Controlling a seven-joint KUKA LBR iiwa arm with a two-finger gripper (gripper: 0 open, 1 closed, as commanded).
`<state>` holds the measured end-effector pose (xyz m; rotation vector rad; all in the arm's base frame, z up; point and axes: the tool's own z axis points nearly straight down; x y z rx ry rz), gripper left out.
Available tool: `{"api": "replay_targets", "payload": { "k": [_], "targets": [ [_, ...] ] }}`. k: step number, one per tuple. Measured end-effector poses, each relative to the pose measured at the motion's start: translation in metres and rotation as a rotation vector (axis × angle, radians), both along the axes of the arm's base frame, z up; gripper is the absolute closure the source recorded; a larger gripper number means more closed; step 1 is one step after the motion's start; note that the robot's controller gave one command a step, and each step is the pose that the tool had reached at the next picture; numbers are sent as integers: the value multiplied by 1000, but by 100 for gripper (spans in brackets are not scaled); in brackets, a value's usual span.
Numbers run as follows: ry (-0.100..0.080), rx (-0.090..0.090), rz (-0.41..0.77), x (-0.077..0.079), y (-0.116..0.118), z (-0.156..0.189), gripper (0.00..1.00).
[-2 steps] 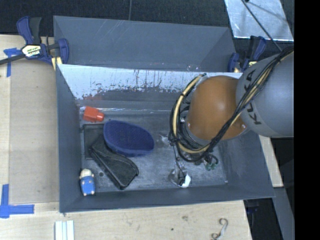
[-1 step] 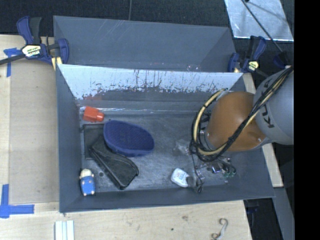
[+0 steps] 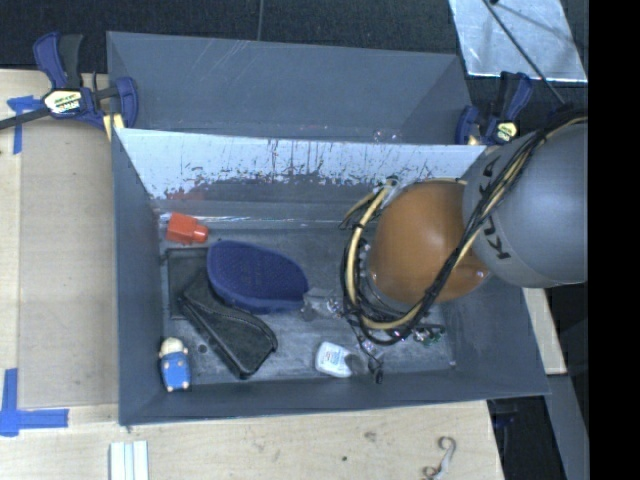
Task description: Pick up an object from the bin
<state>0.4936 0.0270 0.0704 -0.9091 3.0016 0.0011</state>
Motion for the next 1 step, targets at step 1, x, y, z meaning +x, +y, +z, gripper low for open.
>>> {"api": "replay_targets", "payload": {
  "k": [1],
  "targets": [
    [3,-2,212,-8,16,4,0]
  ]
}}
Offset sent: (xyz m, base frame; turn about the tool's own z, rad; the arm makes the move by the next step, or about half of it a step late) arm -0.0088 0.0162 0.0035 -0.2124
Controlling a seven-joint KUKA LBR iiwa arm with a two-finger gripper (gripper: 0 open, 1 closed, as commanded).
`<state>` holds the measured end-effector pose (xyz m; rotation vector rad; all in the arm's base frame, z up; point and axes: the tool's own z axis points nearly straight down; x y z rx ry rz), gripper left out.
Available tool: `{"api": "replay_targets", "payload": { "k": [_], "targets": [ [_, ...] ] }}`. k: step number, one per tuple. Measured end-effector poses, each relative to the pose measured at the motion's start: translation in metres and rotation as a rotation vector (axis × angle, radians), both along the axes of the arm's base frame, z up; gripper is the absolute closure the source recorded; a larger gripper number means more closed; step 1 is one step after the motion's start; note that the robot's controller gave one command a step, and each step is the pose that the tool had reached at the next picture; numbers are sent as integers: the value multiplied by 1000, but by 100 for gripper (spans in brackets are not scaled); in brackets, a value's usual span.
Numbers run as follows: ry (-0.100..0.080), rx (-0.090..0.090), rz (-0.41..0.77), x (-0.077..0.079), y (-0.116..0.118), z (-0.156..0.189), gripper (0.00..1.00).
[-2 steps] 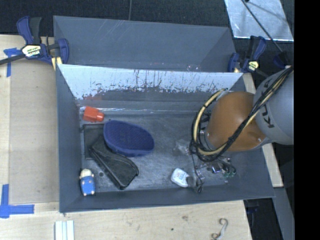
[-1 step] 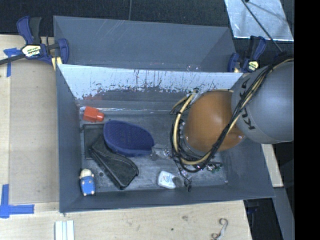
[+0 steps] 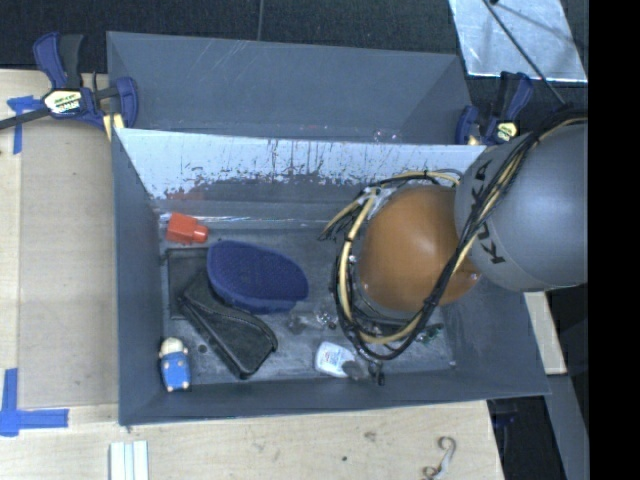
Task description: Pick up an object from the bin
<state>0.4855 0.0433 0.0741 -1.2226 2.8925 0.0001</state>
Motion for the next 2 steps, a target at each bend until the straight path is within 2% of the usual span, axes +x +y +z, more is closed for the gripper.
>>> {"api": "replay_targets", "payload": {
  "k": [1,2],
  "targets": [
    [2,-2,-3,0,-1,0,100],
    [-11,0,-9,48,-23,180,100]
  ]
}}
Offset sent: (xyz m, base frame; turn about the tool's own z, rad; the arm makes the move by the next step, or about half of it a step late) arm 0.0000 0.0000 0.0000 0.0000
